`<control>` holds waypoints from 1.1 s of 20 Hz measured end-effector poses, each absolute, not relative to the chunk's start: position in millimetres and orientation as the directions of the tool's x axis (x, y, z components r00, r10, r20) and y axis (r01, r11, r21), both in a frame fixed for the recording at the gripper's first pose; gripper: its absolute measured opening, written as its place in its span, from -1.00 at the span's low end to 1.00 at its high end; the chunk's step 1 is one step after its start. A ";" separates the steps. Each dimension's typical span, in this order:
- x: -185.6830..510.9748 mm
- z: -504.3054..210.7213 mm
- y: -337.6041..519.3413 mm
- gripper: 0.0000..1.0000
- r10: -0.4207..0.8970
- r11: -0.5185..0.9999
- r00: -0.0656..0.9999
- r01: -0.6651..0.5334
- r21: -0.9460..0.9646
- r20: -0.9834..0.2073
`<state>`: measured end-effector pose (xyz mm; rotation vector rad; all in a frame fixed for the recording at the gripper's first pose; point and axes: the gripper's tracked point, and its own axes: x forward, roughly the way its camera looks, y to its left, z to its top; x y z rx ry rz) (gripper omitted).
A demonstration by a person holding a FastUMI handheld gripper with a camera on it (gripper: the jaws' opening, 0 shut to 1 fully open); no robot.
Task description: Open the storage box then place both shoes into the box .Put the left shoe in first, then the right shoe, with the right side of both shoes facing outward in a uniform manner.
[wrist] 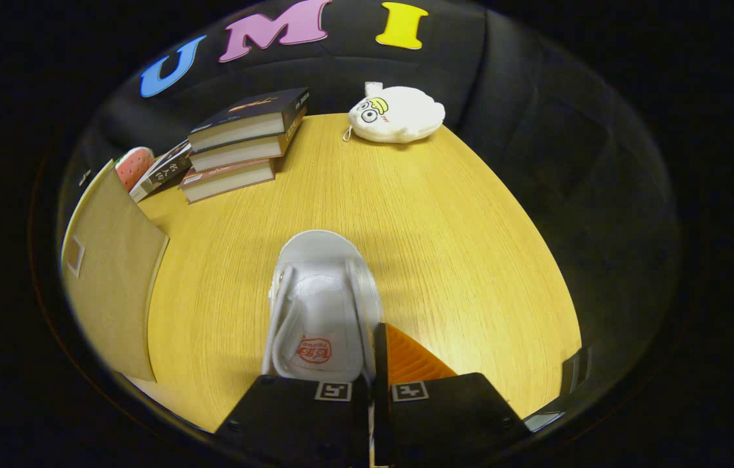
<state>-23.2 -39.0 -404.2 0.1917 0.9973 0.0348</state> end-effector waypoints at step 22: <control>3.8 -129.6 115.4 -0.90 0.399 0.854 0.705 -0.053 0.518 -0.586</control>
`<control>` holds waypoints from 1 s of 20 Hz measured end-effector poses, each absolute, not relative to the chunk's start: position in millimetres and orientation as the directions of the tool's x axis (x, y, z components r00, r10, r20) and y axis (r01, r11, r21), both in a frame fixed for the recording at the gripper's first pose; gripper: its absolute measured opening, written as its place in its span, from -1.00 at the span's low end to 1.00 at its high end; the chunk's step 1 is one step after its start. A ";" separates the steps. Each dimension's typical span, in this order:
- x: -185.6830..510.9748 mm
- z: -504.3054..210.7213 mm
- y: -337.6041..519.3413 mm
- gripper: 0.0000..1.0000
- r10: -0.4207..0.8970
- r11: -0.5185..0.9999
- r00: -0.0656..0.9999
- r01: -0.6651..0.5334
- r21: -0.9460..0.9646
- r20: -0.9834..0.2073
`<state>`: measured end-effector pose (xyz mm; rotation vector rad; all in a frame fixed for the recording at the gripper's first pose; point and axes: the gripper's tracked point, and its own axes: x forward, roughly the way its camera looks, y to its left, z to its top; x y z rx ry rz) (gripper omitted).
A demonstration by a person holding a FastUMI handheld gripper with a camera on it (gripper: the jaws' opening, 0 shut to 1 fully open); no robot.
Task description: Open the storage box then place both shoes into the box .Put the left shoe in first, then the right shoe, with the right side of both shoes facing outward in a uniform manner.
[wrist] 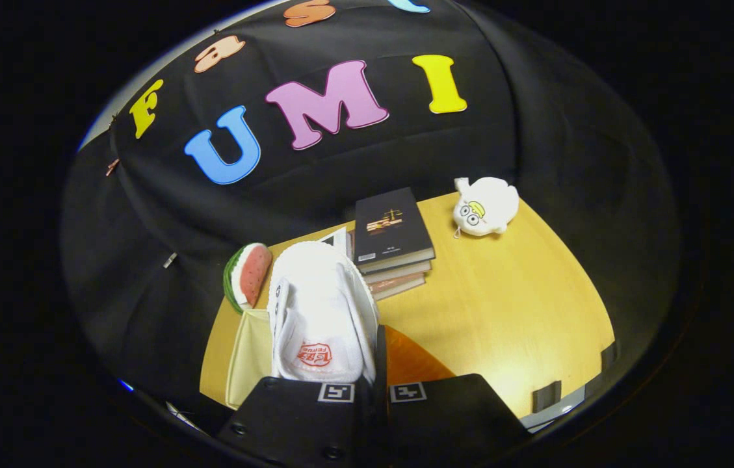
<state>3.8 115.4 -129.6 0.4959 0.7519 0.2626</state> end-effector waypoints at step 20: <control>-16.7 -220.7 244.2 -0.89 0.242 0.942 0.507 0.082 0.326 -0.827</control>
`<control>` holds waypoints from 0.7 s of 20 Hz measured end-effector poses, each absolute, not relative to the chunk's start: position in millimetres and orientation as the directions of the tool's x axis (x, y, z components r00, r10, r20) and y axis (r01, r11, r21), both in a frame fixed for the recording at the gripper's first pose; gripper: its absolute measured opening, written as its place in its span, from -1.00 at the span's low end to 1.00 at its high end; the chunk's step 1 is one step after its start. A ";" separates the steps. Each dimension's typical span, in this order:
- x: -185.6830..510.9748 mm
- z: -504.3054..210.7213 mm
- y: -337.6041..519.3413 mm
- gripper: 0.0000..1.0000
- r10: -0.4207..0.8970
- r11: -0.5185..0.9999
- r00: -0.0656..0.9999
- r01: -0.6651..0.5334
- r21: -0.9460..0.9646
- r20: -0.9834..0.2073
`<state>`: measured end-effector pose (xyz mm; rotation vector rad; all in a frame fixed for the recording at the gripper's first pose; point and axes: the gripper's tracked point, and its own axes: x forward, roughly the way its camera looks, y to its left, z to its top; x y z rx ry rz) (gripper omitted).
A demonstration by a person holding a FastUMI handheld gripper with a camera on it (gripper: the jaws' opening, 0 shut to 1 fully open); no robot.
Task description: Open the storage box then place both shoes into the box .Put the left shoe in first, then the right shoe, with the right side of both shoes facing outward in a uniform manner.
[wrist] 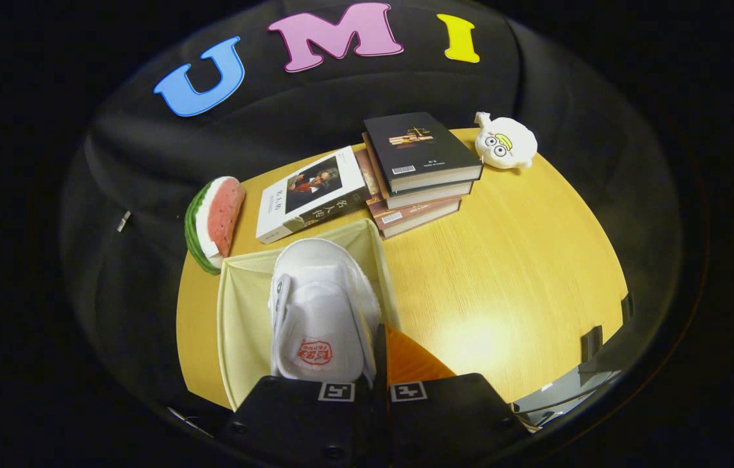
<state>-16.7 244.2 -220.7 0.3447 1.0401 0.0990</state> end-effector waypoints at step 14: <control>-17.4 -183.9 281.1 0.99 0.349 0.931 0.599 -0.129 0.342 -0.721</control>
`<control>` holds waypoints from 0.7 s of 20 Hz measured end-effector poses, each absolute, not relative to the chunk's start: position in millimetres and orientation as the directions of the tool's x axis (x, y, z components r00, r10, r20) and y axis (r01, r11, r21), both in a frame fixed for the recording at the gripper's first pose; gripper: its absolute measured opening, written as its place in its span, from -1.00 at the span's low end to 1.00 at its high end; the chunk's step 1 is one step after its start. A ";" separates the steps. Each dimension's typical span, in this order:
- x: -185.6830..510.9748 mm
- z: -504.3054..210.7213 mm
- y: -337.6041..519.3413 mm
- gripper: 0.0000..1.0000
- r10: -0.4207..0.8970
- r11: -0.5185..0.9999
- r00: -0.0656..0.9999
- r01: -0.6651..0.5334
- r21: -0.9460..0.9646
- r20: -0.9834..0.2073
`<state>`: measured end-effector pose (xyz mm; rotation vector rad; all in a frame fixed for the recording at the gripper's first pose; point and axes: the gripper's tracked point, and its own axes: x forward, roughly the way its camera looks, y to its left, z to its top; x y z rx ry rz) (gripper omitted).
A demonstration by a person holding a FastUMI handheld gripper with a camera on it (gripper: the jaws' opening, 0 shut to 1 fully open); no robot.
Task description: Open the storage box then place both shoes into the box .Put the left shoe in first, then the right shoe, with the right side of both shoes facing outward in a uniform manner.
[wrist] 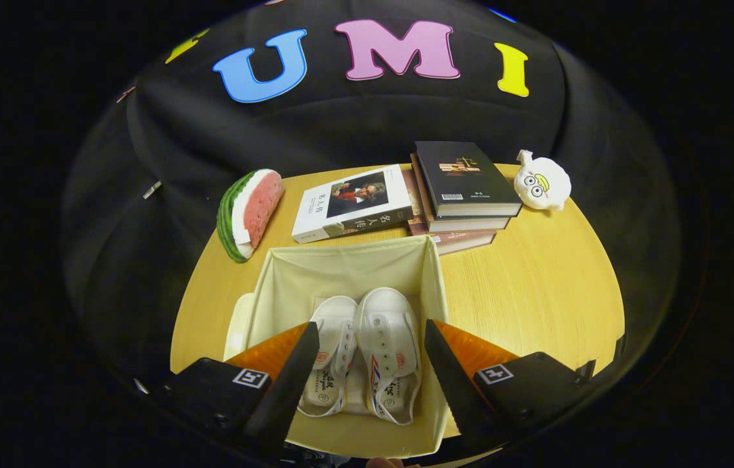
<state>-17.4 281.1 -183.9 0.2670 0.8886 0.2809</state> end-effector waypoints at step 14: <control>11.3 -153.9 147.4 0.99 0.230 0.956 0.763 -0.061 0.286 -0.604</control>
